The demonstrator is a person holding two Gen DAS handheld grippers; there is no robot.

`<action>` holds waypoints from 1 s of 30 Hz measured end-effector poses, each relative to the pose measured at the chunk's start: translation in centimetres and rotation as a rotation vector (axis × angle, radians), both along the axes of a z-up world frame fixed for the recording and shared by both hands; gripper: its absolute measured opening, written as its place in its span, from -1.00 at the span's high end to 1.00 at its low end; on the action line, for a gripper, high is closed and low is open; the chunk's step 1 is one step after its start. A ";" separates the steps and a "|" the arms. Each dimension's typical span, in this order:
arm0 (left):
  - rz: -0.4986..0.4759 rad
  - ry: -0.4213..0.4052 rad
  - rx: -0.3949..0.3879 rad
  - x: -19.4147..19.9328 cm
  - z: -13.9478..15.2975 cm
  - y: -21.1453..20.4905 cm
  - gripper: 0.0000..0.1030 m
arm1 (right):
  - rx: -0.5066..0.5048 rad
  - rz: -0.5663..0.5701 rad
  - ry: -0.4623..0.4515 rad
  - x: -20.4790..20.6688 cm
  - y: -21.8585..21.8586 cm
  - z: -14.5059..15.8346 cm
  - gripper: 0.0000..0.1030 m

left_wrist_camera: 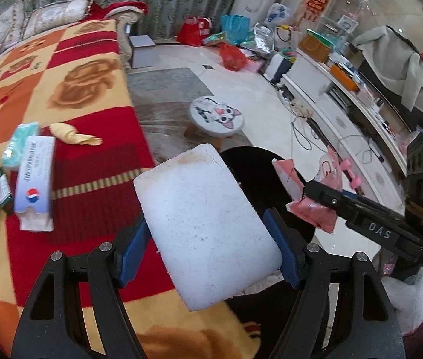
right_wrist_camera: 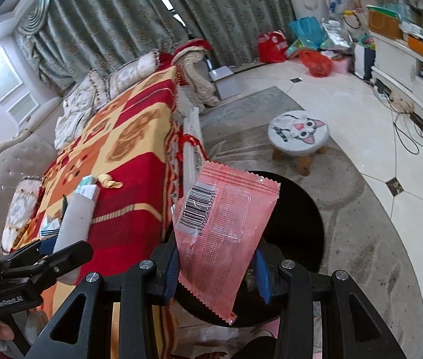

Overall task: Collect trash
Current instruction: 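Carry the foam block and pink wrapper in both tools over the black bin, then open both tools to drop the foam block and pink wrapper into the bin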

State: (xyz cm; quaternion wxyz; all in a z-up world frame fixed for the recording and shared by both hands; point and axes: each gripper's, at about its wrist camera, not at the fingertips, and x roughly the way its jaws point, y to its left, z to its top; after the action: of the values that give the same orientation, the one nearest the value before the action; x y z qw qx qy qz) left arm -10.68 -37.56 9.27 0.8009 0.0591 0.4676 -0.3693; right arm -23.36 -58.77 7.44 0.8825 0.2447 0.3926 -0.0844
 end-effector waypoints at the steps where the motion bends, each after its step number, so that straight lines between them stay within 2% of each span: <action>1: -0.010 0.008 -0.005 0.0 -0.1 -0.4 -0.45 | 0.004 -0.007 0.002 -0.1 -0.3 -0.2 0.21; 13: -0.116 0.086 -0.078 -0.4 -0.8 -4.2 -0.48 | 0.033 -0.088 0.021 -1.4 -3.3 -1.8 0.21; 20: -0.112 0.141 -0.086 0.5 -1.8 -4.8 -0.50 | 0.052 -0.080 0.012 -0.9 -3.5 -2.2 0.21; 22: -0.112 0.164 -0.105 0.9 -1.9 -4.7 -0.52 | 0.064 -0.079 0.008 -0.6 -3.5 -2.3 0.09; 24: -0.112 0.176 -0.123 1.1 -1.8 -4.4 -0.53 | 0.073 -0.077 0.001 -0.5 -3.4 -2.2 0.07; 26: -0.114 0.180 -0.137 1.2 -1.6 -4.4 -0.55 | 0.072 -0.082 0.003 -0.4 -3.3 -2.2 -0.10; 27: -0.114 0.181 -0.145 1.3 -1.5 -4.2 -0.55 | 0.073 -0.084 0.001 -0.4 -3.3 -2.2 -0.28; 30: -0.132 0.193 -0.177 1.5 -1.3 -4.0 -0.56 | 0.076 -0.087 -0.003 -0.5 -3.2 -2.1 -0.33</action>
State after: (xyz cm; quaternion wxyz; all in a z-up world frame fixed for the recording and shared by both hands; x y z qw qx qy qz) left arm -9.16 -41.57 7.97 0.7285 -0.0168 0.5031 -0.4647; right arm -23.82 -61.95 5.35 0.8686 0.2952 0.3833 -0.1074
